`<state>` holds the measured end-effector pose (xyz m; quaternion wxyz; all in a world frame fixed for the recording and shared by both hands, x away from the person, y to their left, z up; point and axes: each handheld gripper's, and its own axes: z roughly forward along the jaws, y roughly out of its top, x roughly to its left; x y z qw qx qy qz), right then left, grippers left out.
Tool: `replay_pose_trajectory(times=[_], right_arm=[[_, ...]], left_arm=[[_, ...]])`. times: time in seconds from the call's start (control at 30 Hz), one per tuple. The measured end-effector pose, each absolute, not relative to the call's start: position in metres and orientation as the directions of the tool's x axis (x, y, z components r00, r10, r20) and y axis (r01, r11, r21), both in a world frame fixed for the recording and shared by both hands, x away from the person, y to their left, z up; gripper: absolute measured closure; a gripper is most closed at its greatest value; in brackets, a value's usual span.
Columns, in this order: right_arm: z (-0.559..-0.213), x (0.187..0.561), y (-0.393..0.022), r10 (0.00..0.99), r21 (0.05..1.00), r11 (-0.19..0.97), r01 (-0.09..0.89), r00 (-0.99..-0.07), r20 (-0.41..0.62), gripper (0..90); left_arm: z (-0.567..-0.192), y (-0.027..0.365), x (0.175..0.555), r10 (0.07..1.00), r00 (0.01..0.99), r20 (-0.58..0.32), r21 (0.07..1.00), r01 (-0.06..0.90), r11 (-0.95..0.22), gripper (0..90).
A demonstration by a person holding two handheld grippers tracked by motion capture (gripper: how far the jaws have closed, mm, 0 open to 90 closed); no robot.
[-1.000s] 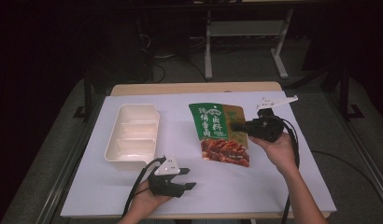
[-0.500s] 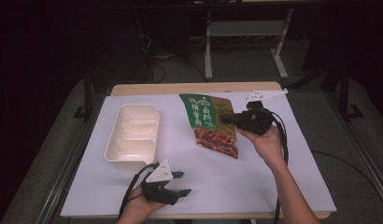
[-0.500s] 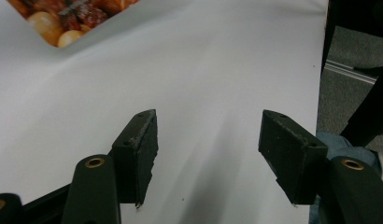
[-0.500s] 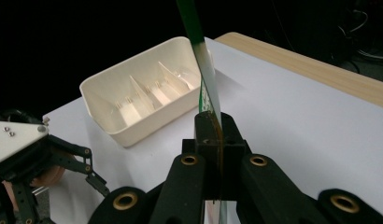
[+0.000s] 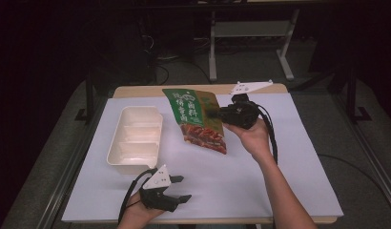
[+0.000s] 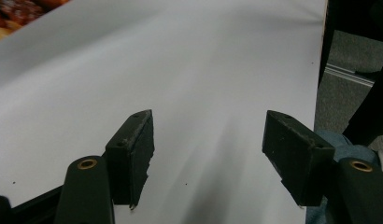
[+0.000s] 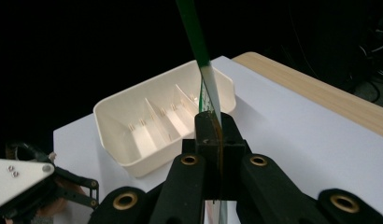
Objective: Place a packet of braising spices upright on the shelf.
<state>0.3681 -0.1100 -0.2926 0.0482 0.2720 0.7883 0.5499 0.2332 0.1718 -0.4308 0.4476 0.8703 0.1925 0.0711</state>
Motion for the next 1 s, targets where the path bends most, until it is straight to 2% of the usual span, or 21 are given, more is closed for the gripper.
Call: replay_pose_trajectory(times=[1.0], right_arm=[[-0.264, 0.394, -0.018, 0.396, 0.919, 0.257, 0.297, -0.900, 0.180, 89.8]], left_arm=[[-0.430, 0.182, 0.232, 0.408, 0.912, -0.038, 0.824, 0.260, -0.503, 32.6]])
